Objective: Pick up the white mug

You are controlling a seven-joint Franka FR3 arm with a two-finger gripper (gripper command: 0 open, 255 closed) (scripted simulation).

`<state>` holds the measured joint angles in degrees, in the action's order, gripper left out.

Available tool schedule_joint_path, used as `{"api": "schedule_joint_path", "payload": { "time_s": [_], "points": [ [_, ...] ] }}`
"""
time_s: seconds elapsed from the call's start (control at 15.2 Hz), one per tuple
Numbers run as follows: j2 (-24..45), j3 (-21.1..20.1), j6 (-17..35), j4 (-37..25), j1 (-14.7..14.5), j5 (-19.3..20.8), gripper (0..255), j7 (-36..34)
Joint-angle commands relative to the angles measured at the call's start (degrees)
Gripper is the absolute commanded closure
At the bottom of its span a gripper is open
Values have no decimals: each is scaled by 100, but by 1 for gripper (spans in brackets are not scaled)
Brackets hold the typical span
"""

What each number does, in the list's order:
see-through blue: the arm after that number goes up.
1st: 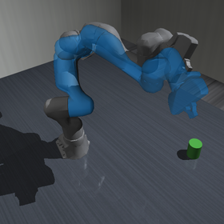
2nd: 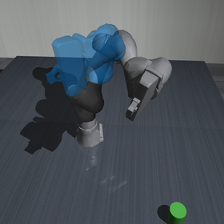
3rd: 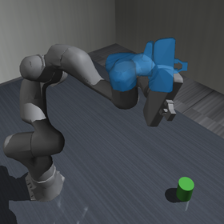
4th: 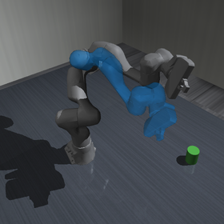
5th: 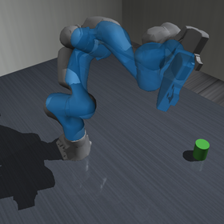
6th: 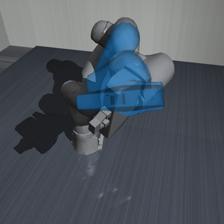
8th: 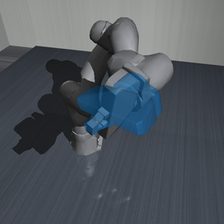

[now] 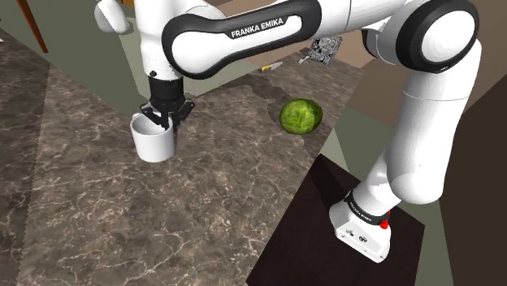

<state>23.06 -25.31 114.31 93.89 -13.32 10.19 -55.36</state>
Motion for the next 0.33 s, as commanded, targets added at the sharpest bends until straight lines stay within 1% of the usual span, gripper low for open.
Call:
{"api": "schedule_joint_path", "payload": {
  "time_s": [0.0,0.13,0.26],
  "points": [
    [-48,-15,-152,-110,-1,-28,255,15],
    [-89,-26,-288,-209,1,-52,255,30],
    [-92,-27,-298,-216,1,-53,255,31]
  ]
}}
